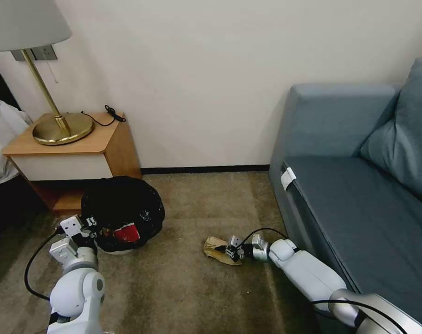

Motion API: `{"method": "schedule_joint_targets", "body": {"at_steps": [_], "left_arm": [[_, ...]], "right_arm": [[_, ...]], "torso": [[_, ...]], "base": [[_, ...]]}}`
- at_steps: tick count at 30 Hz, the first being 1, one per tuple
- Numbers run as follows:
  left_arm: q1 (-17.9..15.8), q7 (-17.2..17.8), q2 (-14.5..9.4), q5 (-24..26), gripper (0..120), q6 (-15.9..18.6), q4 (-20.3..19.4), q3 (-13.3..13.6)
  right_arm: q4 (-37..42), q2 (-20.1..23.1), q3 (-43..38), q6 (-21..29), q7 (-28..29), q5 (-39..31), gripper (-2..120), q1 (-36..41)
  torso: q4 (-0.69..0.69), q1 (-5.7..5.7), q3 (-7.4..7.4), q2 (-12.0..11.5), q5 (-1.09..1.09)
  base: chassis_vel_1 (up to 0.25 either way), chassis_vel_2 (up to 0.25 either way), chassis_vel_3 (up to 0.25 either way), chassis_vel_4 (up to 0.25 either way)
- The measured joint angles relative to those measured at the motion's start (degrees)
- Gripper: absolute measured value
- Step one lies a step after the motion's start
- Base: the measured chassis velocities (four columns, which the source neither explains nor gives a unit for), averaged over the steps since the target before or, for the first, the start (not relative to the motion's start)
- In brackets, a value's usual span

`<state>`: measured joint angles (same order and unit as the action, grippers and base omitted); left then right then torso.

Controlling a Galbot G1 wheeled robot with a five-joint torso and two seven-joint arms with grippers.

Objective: Pick up the trash bin, then pick up the garbage on the floor and place it into the trash bin.

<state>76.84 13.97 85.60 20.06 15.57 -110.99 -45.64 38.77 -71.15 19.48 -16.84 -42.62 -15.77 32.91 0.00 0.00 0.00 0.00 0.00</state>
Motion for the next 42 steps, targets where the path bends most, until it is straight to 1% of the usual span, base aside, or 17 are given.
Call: {"method": "schedule_joint_targets", "body": {"at_steps": [7, 10, 12, 20, 26, 27, 28, 29, 30, 32, 33, 35, 36, 38, 39, 41, 42], "left_arm": [[0.2, 0.0, 0.0, 0.1, 5, 0.0, 0.2, -0.1], [0.1, 0.0, 0.0, 0.1, 5, 0.0, 0.3, -0.1], [-0.1, 0.0, 0.0, 0.2, 5, 0.0, 0.5, 0.0], [-0.3, -0.1, 0.2, 0.2, 5, -0.1, 0.9, 0.4], [-0.3, -0.1, 0.1, 0.2, 5, -0.1, 0.8, 0.1], [-0.2, -0.1, 0.0, 0.2, 5, -0.1, 0.8, 0.1], [-0.2, -0.1, 0.0, 0.2, 5, -0.1, 0.8, 0.1], [-0.2, -0.1, 0.0, 0.2, 5, -0.1, 0.8, 0.1], [-0.2, -0.1, 0.0, 0.2, 5, -0.1, 0.8, 0.1], [-0.3, -0.1, 0.0, 0.2, 5, -0.1, 0.8, 0.1], [-0.3, -0.1, 0.0, 0.2, 5, -0.1, 0.8, 0.1], [-0.5, -0.1, 0.1, 0.1, 5, -0.1, 0.9, 0.2], [-0.5, -0.1, 0.1, 0.1, 5, -0.1, 0.9, 0.2], [-0.5, -0.1, 0.2, 0.0, 5, -0.1, 0.9, 0.4], [-0.5, -0.1, 0.2, -0.1, 5, -0.1, 0.9, 0.4], [-0.5, 0.0, 0.2, -0.1, 5, -0.2, 1.0, 0.4], [-0.5, 0.0, 0.2, -0.1, 5, -0.2, 1.0, 0.4]], "right_arm": [[0.1, -0.1, -0.4, -0.3, 0.5, 0.5, 0, 0.0], [1.3, 0.1, -1.2, -0.5, 2.3, -1.2, 0, -0.8], [3.8, 0.4, -1.8, -0.5, 4.8, -4.1, 0, -1.6], [8.5, 0.3, -4.5, -1.6, 8.2, -8.3, 0, -3.2], [8.9, 0.6, -5.1, -1.7, 9.9, -7.2, 0, -1.9], [8.8, 0.7, -5.1, -1.7, 10.6, -6.6, 4, -1.1], [8.8, 0.7, -5.1, -1.7, 10.6, -6.6, 4, -1.1], [8.8, 0.9, -4.9, -1.5, 11.1, -6.3, 12, -0.1], [8.8, 0.9, -4.9, -1.5, 11.1, -6.3, 12, -0.1], [9.2, 1.2, -4.5, -1.2, 11.5, -6.6, 24, 1.2], [9.2, 1.2, -4.5, -1.2, 11.5, -6.6, 24, 1.2], [9.7, 1.3, -3.8, -0.5, 11.8, -7.9, 35, 2.0], [9.7, 1.3, -3.8, -0.5, 11.8, -7.9, 35, 2.0], [9.8, 1.8, -2.5, 0.1, 11.8, -8.4, 44, 2.3], [9.4, 2.0, -1.7, 0.2, 11.6, -8.4, 50, 2.4], [8.9, 2.1, -1.1, 0.5, 11.3, -8.4, 55, 2.5], [8.9, 2.1, -1.1, 0.5, 11.3, -8.4, 55, 2.5]], "torso": [[0.0, 0.0, 0.0, 0.0, 0.0], [0.0, 0.0, 0.0, 0.0, 0.0], [0.0, 0.0, 0.0, 0.0, 0.0], [0.0, 0.0, 0.0, 0.0, 0.0], [0.01, 0.0, 0.0, 0.0, 0.0], [0.0, 0.0, 0.0, 0.0, 0.0], [0.0, 0.0, 0.0, 0.0, 0.0], [0.0, 0.0, 0.0, 0.0, 0.0], [0.0, 0.0, 0.0, 0.0, 0.0], [-0.01, 0.0, 0.0, 0.0, 0.0], [-0.01, 0.0, 0.0, 0.0, 0.0], [0.0, 0.0, 0.0, 0.0, 0.0], [0.0, 0.0, 0.0, 0.0, 0.0], [0.0, 0.0, 0.0, 0.0, 0.0], [0.0, 0.0, 0.0, 0.0, 0.0], [0.0, 0.0, 0.0, 0.0, 0.0], [0.0, 0.0, 0.0, 0.0, 0.0]], "base": [[0.0, 0.0, 0.0, 0.0], [0.0, 0.0, 0.0, 0.0], [0.0, 0.0, 0.0, 0.0], [0.0, 0.0, 0.0, 0.0], [0.0, 0.0, 0.0, 0.0], [0.0, 0.0, 0.0, 0.0], [0.0, 0.0, 0.0, 0.0], [0.0, 0.0, 0.0, 0.0], [0.0, 0.0, 0.0, 0.0], [0.0, 0.0, 0.0, 0.0], [0.0, 0.0, 0.0, 0.0], [0.0, 0.0, 0.0, 0.0], [0.0, 0.0, 0.0, 0.0], [0.0, 0.0, 0.0, 0.0], [0.0, 0.0, 0.0, 0.0], [0.0, 0.0, 0.0, 0.0], [0.0, 0.0, 0.0, 0.0]]}}
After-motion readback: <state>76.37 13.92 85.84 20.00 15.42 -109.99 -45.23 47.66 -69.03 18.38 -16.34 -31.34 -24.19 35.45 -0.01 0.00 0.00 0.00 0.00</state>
